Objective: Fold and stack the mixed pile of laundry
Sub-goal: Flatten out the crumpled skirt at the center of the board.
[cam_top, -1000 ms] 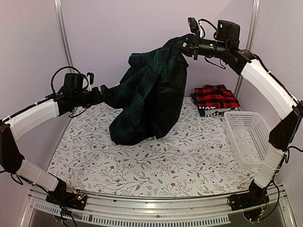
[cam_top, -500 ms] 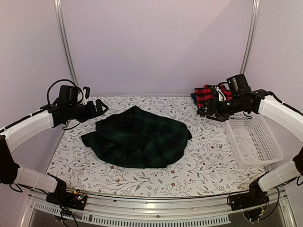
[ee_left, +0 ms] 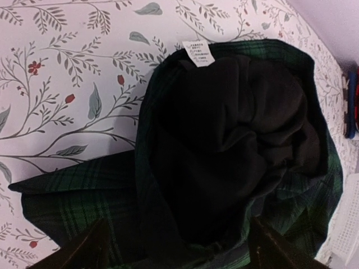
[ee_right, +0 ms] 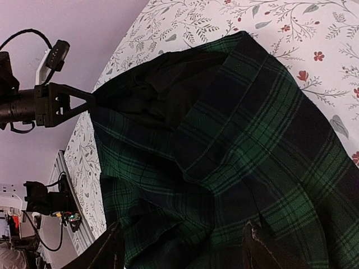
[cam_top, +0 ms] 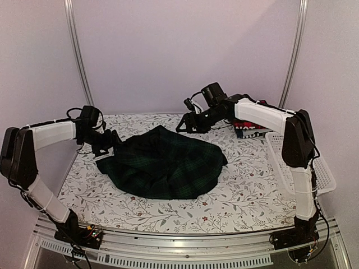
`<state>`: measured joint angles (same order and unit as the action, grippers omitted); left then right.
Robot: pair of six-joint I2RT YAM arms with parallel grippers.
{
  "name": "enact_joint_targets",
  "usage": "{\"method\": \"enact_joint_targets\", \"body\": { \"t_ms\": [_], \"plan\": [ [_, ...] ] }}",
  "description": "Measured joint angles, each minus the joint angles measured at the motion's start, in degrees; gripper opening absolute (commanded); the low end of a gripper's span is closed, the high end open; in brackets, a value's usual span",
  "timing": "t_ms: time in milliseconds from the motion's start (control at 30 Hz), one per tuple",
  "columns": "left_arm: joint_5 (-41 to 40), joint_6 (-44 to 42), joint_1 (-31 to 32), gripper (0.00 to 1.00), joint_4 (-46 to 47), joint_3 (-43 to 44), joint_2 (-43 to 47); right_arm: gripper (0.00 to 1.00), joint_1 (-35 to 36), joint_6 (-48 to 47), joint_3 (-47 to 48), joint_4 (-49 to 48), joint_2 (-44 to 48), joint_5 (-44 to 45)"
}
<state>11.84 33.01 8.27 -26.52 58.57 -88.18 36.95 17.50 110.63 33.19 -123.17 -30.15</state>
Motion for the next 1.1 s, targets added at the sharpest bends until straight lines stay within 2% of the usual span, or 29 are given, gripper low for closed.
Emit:
{"method": "enact_joint_targets", "body": {
  "t_ms": [133,300,400,500,667,767,900,1000,1100],
  "plan": [
    [3.50,0.22,-0.20,0.50,-1.09,0.94,-4.20,0.70,1.73,0.00,4.35,-0.07,-5.31,-0.59],
    [8.04,-1.09,0.44,0.15,-0.85,0.90,-3.89,0.70,2.32,-0.11,4.39,0.07,-6.12,-0.44],
    [10.62,-4.20,1.95,0.02,-0.35,0.94,-1.40,0.70,1.81,-0.39,4.39,0.02,-6.12,-0.42],
    [12.20,-7.26,5.57,0.00,0.09,2.12,2.10,0.70,0.13,-0.33,3.76,-0.44,-5.88,-0.52],
    [15.76,-15.91,16.39,0.00,1.01,8.85,7.78,0.71,-6.10,0.85,-1.88,-1.92,-2.29,-1.86],
    [17.25,-19.71,22.32,0.00,0.96,9.05,12.90,0.71,-10.40,1.11,-5.51,-2.84,1.29,-2.69],
    [19.32,-20.28,25.16,0.00,1.81,-0.09,23.21,0.73,-14.21,-0.42,-8.66,-3.50,5.88,-4.44],
    [18.18,-18.14,25.11,0.00,0.37,-7.63,28.33,0.73,-13.57,-2.47,-9.55,-5.73,6.93,-7.26],
    [16.22,-15.41,25.09,0.00,-2.21,-11.19,29.53,0.73,-11.32,-5.75,-10.67,-7.34,6.62,-8.81]
  ]
}}
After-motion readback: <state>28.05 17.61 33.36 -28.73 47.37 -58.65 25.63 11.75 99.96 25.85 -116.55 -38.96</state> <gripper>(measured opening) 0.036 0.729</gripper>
